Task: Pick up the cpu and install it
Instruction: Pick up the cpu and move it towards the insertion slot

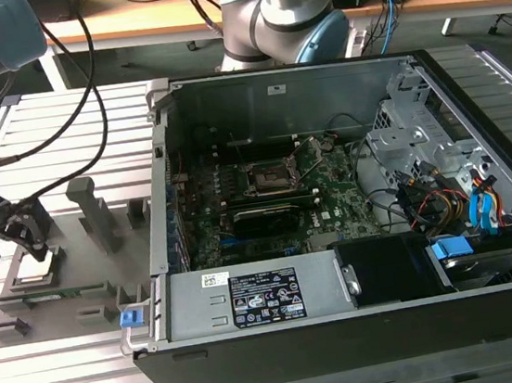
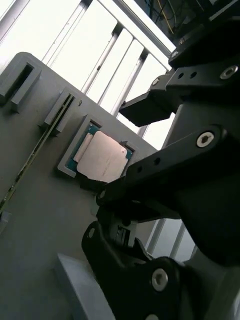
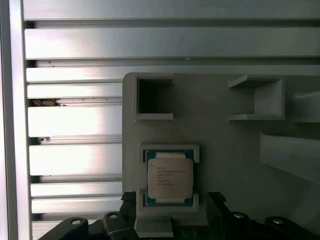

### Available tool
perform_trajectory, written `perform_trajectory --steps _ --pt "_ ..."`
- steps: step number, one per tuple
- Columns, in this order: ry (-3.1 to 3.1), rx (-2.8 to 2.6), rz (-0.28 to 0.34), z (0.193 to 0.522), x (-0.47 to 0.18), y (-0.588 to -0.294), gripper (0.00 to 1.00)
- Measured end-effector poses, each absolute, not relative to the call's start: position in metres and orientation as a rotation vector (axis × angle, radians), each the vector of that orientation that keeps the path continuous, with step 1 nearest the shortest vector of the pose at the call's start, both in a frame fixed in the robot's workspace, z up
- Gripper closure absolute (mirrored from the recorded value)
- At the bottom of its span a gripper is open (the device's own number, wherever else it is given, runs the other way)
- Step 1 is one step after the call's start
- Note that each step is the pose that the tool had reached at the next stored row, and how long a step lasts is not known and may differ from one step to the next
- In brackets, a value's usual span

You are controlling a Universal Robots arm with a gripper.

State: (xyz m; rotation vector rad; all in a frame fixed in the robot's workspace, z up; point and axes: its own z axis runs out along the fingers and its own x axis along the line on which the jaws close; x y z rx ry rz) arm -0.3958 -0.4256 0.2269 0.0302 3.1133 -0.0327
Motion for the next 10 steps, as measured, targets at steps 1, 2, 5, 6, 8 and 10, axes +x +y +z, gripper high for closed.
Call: perform_trajectory --steps 1,2,5,6,8,10 --pt "3.113 0.03 -0.033 0.227 -0.396 -0.426 0.27" --pt "3.113 0.03 -0.033 0.227 -0.396 -0.426 0.27" --pt "3.114 0.027 -0.025 0.215 -0.392 -0.425 0.2" --pt "3.112 -0.077 -0.019 0.205 -0.391 -0.424 0.2" --pt "3.112 -0.097 -0.016 0.201 -0.39 -0.424 0.2" --pt "3.111 -0.097 -0.012 0.197 -0.39 -0.424 0.2"
